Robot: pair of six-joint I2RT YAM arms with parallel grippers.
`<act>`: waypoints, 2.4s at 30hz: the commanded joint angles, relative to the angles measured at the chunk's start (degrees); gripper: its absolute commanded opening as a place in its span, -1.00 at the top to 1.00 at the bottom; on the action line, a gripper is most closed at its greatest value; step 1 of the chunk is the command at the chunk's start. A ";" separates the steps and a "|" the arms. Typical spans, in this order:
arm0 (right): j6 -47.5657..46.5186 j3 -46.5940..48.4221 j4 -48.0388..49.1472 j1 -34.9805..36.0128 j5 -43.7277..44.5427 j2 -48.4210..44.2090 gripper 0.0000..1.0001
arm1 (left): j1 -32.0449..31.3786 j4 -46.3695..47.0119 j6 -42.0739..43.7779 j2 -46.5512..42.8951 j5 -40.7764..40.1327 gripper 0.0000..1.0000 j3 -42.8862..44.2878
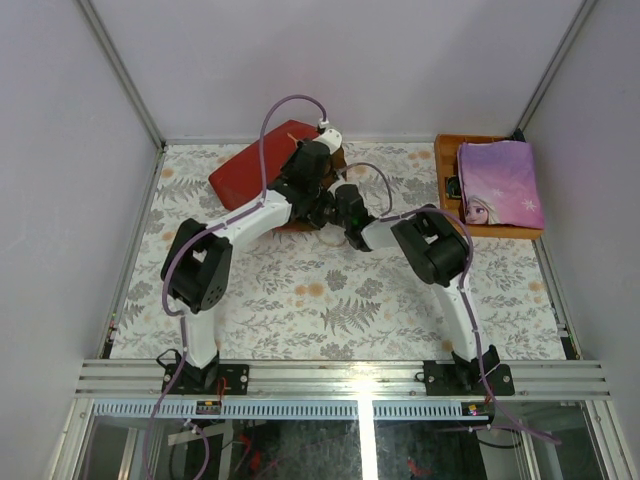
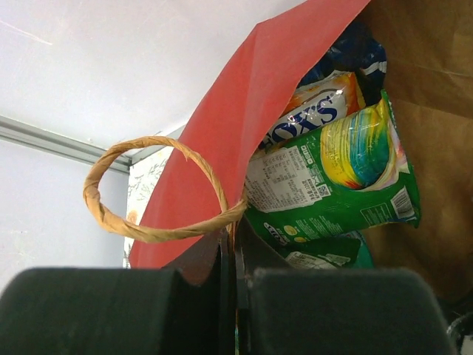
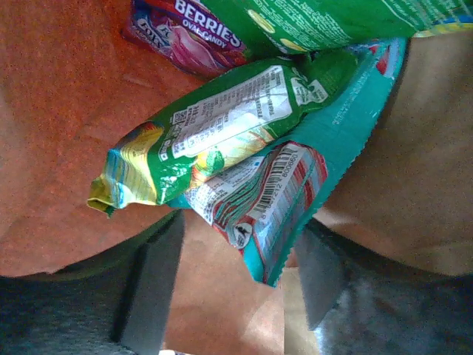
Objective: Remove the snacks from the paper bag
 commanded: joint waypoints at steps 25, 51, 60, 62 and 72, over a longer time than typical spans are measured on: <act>-9.70 3.56 -9.04 7.70 -1.32 -3.92 1.00 | 8.26 12.77 2.91 -1.98 -4.77 1.00 -6.44; -30.18 -10.47 -32.91 -17.91 -3.55 -40.00 1.00 | 7.77 -21.98 -3.24 -1.53 11.57 1.00 10.56; -34.12 -3.69 -31.06 -21.29 10.75 -31.33 1.00 | 7.91 -24.10 -2.86 -3.32 11.19 1.00 10.58; -34.70 -7.17 -29.74 -20.70 11.92 -30.93 1.00 | 7.90 -25.34 -2.53 -3.60 12.02 1.00 10.61; -30.94 -19.95 -27.05 -13.77 9.59 -34.50 -0.87 | 8.35 -28.96 -3.94 -7.82 16.34 0.69 4.61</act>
